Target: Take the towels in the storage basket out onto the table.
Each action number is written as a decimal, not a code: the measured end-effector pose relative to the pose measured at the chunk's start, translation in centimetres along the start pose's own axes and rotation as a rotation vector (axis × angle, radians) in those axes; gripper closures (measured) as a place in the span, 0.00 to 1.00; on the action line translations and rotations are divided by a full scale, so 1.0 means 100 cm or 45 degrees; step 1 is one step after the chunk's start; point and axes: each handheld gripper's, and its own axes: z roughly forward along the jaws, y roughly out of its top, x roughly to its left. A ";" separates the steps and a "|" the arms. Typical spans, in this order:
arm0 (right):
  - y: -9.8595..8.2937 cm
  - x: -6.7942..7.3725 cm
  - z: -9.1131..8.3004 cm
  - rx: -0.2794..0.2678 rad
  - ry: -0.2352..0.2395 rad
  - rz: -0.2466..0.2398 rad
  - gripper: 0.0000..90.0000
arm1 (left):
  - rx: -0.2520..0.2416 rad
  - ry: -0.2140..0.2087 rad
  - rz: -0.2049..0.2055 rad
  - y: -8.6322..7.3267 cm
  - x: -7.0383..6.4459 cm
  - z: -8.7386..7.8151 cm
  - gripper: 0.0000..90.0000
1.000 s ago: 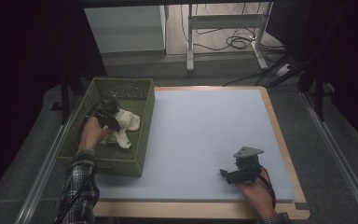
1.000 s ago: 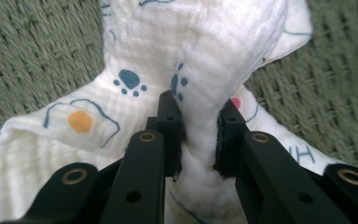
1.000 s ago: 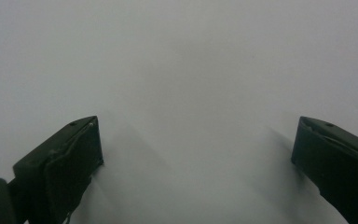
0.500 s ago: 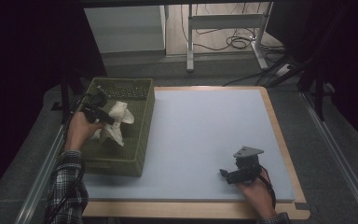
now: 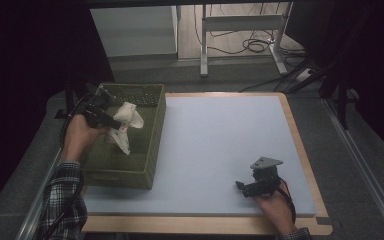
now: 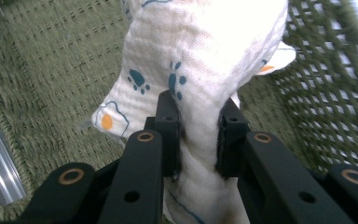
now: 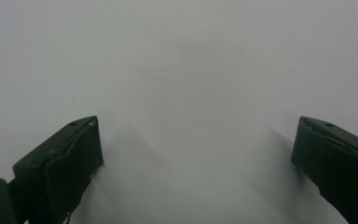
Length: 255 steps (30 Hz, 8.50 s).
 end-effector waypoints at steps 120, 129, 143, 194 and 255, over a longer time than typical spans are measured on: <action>0.000 0.000 0.000 0.001 0.003 0.001 0.02 | -0.165 -0.305 0.479 0.094 -0.239 0.125 0.80; 0.000 0.000 0.000 0.001 0.004 0.002 0.02 | -0.246 -0.316 0.504 0.084 -0.246 0.148 0.77; 0.000 0.000 0.000 0.004 0.002 0.003 0.02 | -0.350 -0.287 0.479 0.071 -0.246 0.178 0.29; 0.069 -0.065 0.051 0.011 -0.008 -0.075 0.97 | -0.450 -0.373 0.423 0.037 -0.234 0.181 0.88; -0.001 -0.111 -0.022 -0.011 0.004 0.144 0.96 | -0.451 -0.451 0.204 0.009 -0.202 0.180 0.96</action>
